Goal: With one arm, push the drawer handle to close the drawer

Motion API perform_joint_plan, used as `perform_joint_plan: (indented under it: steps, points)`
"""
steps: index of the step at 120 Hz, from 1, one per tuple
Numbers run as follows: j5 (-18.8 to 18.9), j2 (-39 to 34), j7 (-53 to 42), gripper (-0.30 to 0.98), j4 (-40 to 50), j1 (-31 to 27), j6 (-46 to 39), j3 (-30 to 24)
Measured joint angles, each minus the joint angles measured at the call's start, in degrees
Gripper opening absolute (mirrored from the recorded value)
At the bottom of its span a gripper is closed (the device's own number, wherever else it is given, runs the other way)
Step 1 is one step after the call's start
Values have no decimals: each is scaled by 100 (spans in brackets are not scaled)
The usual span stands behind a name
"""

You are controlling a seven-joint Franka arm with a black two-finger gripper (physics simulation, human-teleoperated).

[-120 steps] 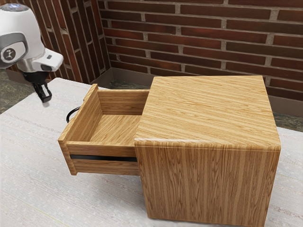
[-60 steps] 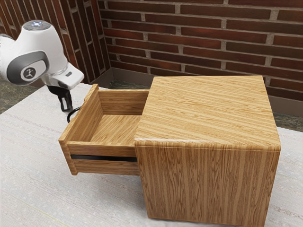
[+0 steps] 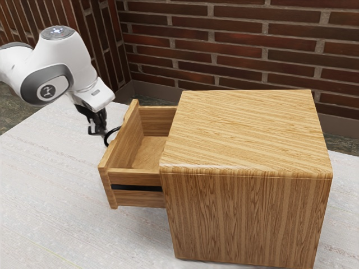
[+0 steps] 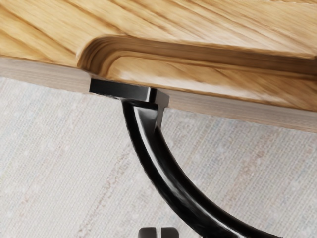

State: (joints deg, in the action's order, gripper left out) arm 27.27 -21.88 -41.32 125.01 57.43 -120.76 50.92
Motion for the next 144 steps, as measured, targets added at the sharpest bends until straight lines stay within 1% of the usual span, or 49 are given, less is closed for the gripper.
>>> perform_joint_plan:
  steps: [58,144]
  points:
    - [-184,81,-308,-10,-26,352,-341,6]
    - [-496,529,-449,-10,-189,774,-776,6]
